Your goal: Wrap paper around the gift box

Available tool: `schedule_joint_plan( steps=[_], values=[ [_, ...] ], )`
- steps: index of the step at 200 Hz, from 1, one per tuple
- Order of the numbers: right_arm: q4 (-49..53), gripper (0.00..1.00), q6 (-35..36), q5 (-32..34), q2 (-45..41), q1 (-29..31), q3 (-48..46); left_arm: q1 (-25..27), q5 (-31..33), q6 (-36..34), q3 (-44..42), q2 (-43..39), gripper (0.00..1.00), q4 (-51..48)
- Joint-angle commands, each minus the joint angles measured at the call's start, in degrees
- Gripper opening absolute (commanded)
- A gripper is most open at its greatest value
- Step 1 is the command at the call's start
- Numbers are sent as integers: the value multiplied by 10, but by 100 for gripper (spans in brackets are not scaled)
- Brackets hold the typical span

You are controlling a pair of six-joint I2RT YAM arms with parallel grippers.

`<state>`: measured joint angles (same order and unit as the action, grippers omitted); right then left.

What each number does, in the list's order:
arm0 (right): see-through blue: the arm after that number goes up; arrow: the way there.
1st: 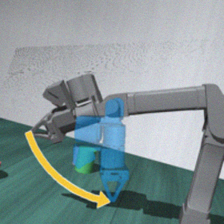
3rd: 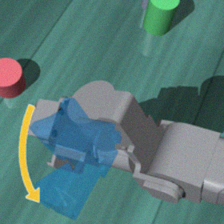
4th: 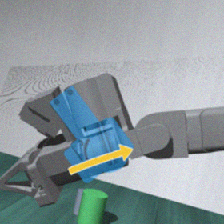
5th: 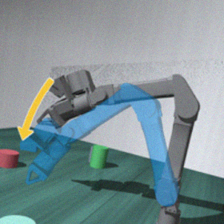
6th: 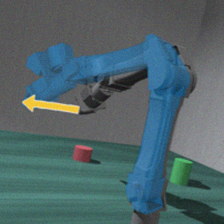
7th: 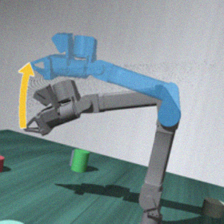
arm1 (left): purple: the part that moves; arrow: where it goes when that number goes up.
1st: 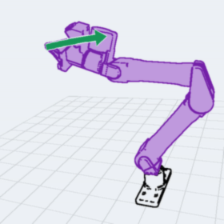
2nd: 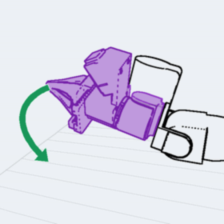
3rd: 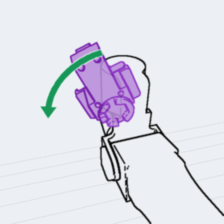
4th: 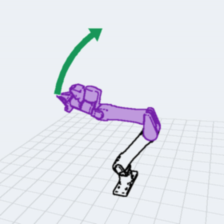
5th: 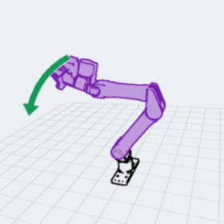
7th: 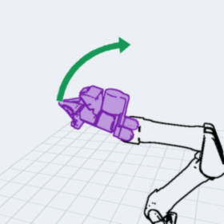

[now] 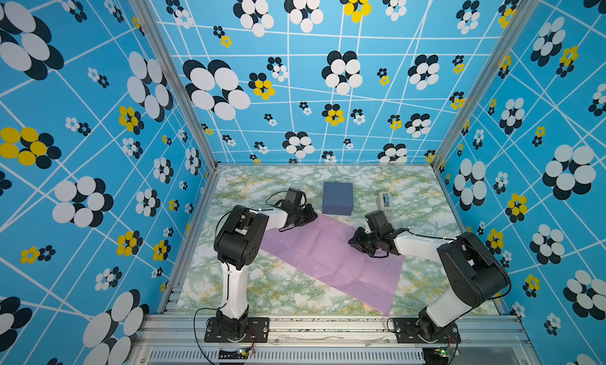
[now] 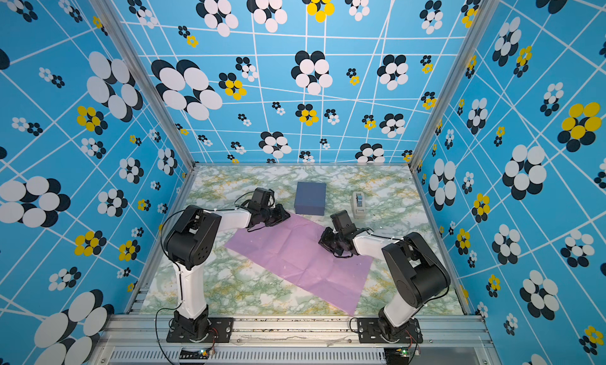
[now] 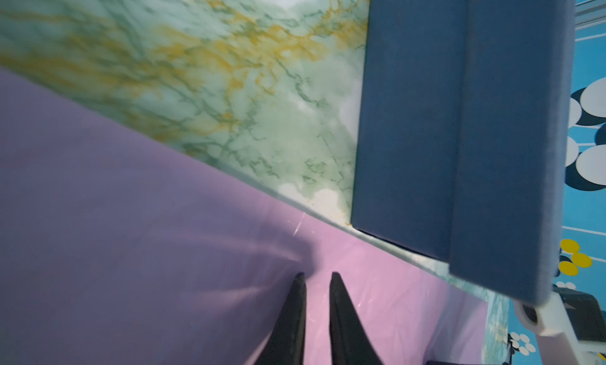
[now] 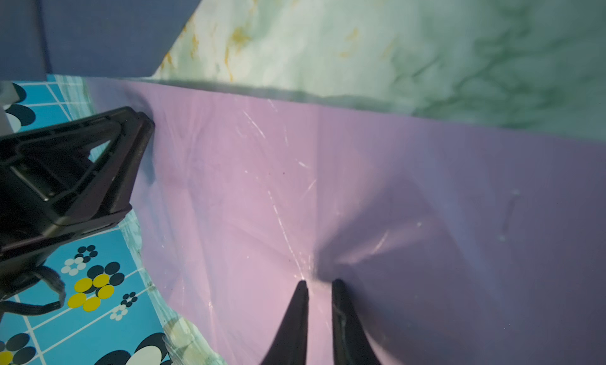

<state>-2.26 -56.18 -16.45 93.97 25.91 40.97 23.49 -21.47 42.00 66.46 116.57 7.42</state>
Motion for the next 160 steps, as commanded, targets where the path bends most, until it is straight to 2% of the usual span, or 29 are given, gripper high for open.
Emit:
schedule_joint_plan(
  steps=[1, 47, 96, 160],
  values=[
    [39, 16, 21, 21, 26, -26, -15, -10, 42, -12, 3, 12, 16, -43],
    [55, 15, 59, 28, 64, -62, 0, -22, 61, -12, -15, 8, 16, -47],
    [45, 14, 67, 14, 100, -66, 43, -27, 65, -11, 5, 27, 16, -47],
    [61, 17, 45, 6, 42, -48, 4, -49, 86, -33, -9, 10, 16, -71]
  ],
)
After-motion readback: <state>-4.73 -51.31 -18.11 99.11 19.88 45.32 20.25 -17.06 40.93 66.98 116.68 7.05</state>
